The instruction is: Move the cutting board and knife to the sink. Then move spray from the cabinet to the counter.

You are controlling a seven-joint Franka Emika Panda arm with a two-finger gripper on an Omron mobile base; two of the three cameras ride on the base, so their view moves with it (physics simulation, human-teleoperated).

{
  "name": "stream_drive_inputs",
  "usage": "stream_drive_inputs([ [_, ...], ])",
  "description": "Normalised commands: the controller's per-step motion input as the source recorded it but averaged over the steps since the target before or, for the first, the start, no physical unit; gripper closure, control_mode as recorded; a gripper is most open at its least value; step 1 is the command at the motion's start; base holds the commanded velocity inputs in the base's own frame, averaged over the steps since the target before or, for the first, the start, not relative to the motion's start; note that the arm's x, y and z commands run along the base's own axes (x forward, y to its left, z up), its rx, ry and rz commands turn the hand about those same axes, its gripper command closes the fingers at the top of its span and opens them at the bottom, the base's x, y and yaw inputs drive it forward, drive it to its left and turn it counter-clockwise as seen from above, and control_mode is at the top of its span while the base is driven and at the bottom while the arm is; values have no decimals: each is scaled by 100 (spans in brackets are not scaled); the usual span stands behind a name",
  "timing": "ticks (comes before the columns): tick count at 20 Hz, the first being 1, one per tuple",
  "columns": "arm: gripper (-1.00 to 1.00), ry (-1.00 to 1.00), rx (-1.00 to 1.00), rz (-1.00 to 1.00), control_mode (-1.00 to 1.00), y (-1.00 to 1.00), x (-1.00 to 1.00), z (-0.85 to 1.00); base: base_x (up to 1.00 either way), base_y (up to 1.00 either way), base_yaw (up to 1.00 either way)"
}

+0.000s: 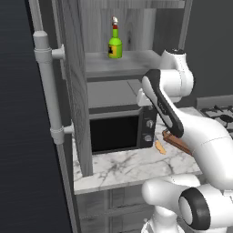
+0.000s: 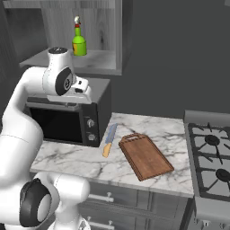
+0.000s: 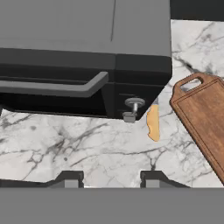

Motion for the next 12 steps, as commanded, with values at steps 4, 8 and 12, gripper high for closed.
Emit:
stream_drive_inputs([
  [4,-100,-1,0,0,-100,-1,-9,0,0,0,0],
  [8,-100,-16,7,-1,-100,-15,-30,0,0,0,0],
  [12,-100,-14,22,-8,-100,-38,-34,0,0,0,0],
])
